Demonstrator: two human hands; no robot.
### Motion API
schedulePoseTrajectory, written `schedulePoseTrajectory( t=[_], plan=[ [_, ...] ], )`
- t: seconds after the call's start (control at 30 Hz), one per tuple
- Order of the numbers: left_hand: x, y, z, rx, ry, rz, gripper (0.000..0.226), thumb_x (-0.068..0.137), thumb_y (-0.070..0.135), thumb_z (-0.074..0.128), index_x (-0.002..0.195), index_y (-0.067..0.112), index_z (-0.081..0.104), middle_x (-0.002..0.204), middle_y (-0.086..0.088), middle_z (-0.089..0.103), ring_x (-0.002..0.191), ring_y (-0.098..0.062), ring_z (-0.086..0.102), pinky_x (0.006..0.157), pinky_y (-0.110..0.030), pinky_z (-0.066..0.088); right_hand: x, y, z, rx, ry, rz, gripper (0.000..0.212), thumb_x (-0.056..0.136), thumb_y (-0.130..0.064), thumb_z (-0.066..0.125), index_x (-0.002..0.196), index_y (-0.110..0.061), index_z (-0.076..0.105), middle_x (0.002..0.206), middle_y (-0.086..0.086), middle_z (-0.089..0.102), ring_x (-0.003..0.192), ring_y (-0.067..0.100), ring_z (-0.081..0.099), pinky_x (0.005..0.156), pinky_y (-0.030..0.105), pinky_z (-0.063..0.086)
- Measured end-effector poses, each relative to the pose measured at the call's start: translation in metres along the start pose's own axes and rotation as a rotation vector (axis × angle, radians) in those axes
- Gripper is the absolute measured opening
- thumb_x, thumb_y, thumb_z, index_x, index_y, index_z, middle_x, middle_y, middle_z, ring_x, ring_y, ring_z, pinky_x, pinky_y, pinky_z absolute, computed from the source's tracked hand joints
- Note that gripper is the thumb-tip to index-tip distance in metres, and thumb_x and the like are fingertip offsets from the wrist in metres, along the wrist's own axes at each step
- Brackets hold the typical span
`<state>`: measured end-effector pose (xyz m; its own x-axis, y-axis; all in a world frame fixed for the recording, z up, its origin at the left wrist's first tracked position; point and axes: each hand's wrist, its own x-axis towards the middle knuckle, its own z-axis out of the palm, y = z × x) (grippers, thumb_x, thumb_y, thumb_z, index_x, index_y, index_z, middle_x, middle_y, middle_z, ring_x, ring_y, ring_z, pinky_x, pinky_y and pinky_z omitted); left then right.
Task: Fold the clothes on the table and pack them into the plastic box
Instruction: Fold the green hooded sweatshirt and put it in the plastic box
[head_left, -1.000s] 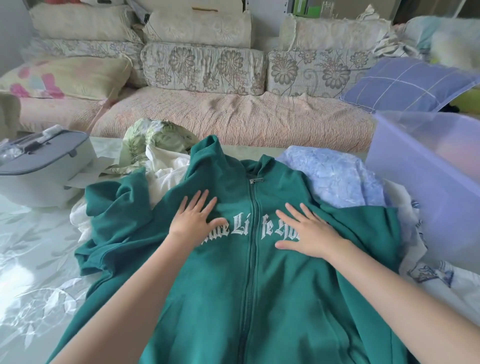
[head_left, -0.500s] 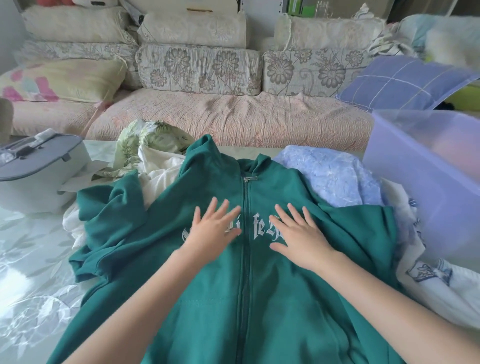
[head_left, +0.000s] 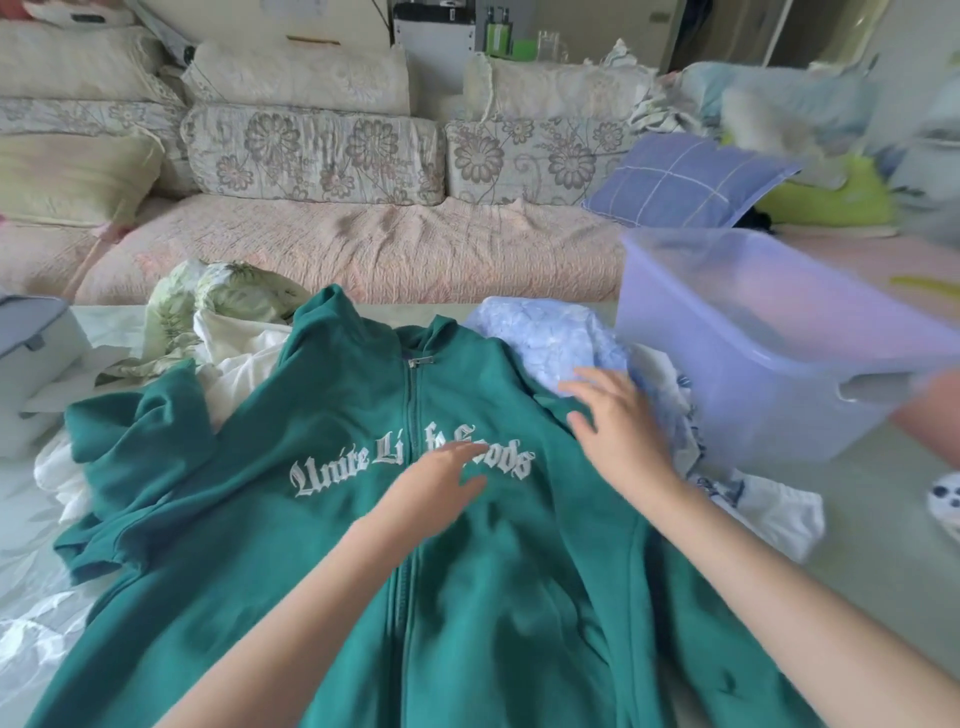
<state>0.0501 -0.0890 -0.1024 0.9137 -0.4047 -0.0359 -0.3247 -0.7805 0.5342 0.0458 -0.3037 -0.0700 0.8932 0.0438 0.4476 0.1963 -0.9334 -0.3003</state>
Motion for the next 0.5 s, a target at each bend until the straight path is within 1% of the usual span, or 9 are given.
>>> schedulePoseTrajectory(
  t=[0.03,0.07,0.13,0.17,0.2,0.27,0.33,0.4,0.5],
  plan=[
    [0.000,0.011,0.006,-0.026,-0.014,0.022,0.045,0.096,0.028,0.050,0.141,0.028,0.042,0.145,0.002,0.043,0.123,-0.020,0.052,0.100,-0.027,0.040,-0.001,0.015,-0.006,0.000,0.065,0.121,0.036,0.084,-0.002,0.062,0.120,-0.010,0.063,0.126,0.008,0.058,0.118,0.030,0.049,0.102,0.036,0.035],
    [0.002,0.021,0.012,-0.077,-0.024,0.021,0.045,0.096,0.027,0.051,0.140,0.028,0.044,0.141,0.001,0.048,0.118,-0.022,0.056,0.092,-0.027,0.047,-0.004,0.027,-0.011,0.033,0.082,0.265,0.038,0.085,-0.005,0.063,0.122,-0.008,0.058,0.125,0.010,0.055,0.117,0.032,0.048,0.099,0.038,0.037],
    [0.007,0.039,0.025,-0.315,-0.017,-0.039,0.042,0.095,0.023,0.052,0.136,0.024,0.049,0.131,0.000,0.056,0.107,-0.019,0.061,0.065,-0.023,0.052,-0.009,0.049,-0.013,0.185,-0.009,0.533,0.038,0.087,-0.016,0.065,0.122,-0.005,0.054,0.123,0.012,0.056,0.115,0.032,0.051,0.094,0.039,0.041],
    [0.008,0.049,0.030,-0.475,-0.019,-0.089,0.040,0.095,0.020,0.051,0.135,0.019,0.051,0.125,-0.001,0.060,0.099,-0.017,0.062,0.063,-0.023,0.051,-0.011,0.054,-0.012,0.282,-0.058,0.616,0.034,0.087,-0.020,0.066,0.115,-0.004,0.059,0.117,0.013,0.061,0.109,0.032,0.056,0.090,0.037,0.043],
    [0.008,0.059,0.034,-0.627,-0.031,-0.140,0.038,0.095,0.017,0.049,0.133,0.014,0.051,0.118,-0.002,0.062,0.091,-0.016,0.063,0.069,-0.028,0.052,-0.014,0.055,-0.010,0.391,-0.072,0.652,0.024,0.085,-0.021,0.068,0.103,-0.005,0.064,0.107,0.012,0.067,0.101,0.031,0.061,0.084,0.035,0.045],
    [0.009,0.078,0.038,-0.831,-0.066,-0.213,0.033,0.098,0.014,0.045,0.130,0.006,0.051,0.111,-0.004,0.061,0.081,-0.012,0.063,0.075,-0.031,0.053,-0.018,0.047,-0.008,0.528,0.006,0.618,0.007,0.081,-0.018,0.072,0.084,-0.013,0.068,0.088,0.005,0.071,0.086,0.025,0.067,0.078,0.030,0.047],
    [0.008,0.094,0.036,-0.980,-0.069,-0.251,0.029,0.100,0.020,0.043,0.124,0.006,0.051,0.112,-0.008,0.059,0.079,-0.013,0.063,0.073,-0.030,0.053,-0.020,0.030,-0.011,0.616,0.086,0.494,0.008,0.079,-0.014,0.074,0.080,-0.018,0.067,0.077,-0.003,0.069,0.075,0.013,0.065,0.075,0.025,0.048],
    [0.010,0.102,0.032,-1.094,-0.030,-0.304,0.034,0.098,0.037,0.045,0.116,0.010,0.054,0.113,-0.010,0.060,0.082,-0.018,0.066,0.073,-0.037,0.056,-0.023,0.010,-0.016,0.710,0.001,0.312,0.010,0.080,-0.009,0.073,0.080,-0.017,0.067,0.073,-0.003,0.066,0.066,0.002,0.058,0.069,0.014,0.046],
    [0.020,0.098,0.029,-1.221,0.025,-0.420,0.058,0.086,0.061,0.052,0.116,0.013,0.060,0.111,-0.005,0.064,0.092,-0.021,0.067,0.064,-0.036,0.059,-0.025,-0.002,-0.022,0.740,-0.273,0.182,0.001,0.082,-0.011,0.072,0.083,-0.012,0.072,0.079,0.005,0.070,0.069,0.003,0.057,0.068,0.015,0.044]
  ],
)
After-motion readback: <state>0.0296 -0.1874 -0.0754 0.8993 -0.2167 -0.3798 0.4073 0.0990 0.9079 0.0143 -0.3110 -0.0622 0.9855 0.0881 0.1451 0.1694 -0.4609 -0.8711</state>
